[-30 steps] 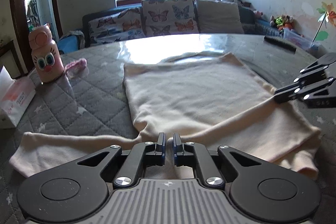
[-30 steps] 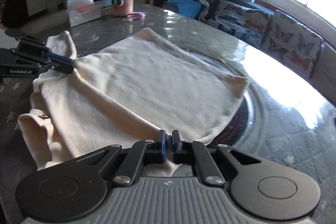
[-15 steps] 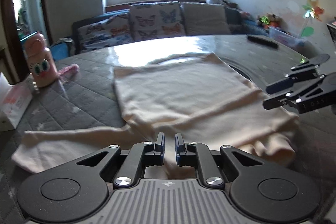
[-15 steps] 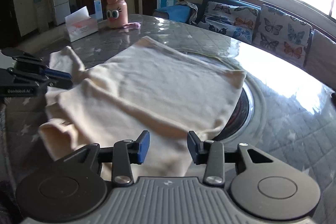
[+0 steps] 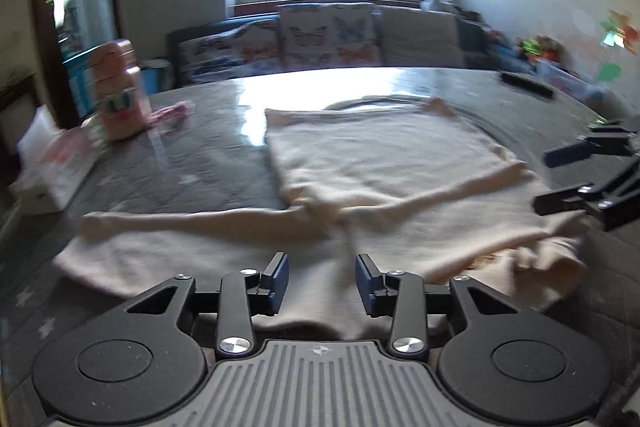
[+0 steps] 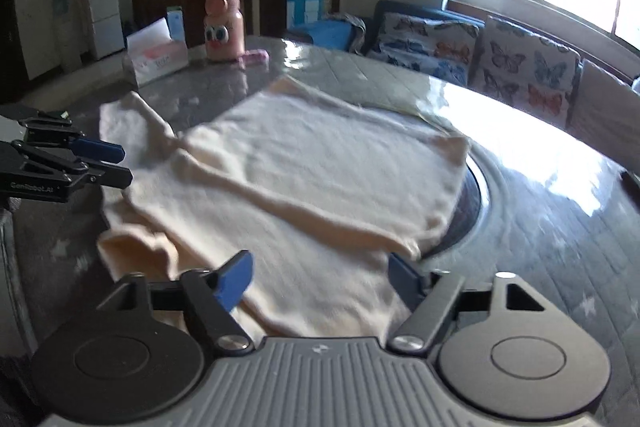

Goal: Fold clothes

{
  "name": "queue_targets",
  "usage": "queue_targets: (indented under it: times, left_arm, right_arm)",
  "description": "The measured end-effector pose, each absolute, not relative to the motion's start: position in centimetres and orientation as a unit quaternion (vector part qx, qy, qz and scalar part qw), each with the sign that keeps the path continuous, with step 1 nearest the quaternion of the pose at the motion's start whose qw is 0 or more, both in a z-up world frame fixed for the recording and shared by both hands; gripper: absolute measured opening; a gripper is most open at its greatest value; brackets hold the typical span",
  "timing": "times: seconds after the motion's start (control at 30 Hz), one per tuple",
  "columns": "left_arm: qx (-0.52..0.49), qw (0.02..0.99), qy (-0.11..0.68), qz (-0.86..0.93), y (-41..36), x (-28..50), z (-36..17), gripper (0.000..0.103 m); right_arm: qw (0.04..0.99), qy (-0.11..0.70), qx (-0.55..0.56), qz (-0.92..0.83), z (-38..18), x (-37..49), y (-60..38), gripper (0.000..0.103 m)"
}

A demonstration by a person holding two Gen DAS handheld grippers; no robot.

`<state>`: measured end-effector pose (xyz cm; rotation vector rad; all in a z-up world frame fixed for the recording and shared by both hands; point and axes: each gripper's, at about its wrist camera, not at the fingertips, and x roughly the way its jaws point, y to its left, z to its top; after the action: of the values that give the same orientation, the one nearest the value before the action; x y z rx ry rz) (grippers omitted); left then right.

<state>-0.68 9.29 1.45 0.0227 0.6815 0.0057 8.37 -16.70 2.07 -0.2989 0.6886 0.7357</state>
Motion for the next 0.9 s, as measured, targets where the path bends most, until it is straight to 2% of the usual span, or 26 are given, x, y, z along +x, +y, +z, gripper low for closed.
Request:
queue_targets:
  times: [0.17,0.47,0.9]
  left_arm:
    - [-0.018,0.937,0.339,0.087,13.7,-0.8,1.4,0.04]
    - [-0.071,0.918,0.338,0.196,20.6,-1.1,1.2,0.04]
    - [-0.108,0.907,0.347,0.213,22.3,-0.3,0.6,0.04]
  right_arm:
    - [0.856,0.331,-0.134,0.374,2.3,9.4,-13.4,0.084]
    - [0.855,0.349,-0.143,0.355,1.0,11.7,-7.3,0.084]
    - [0.85,0.372,-0.135,0.347,-1.4,14.6,-1.0,0.084]
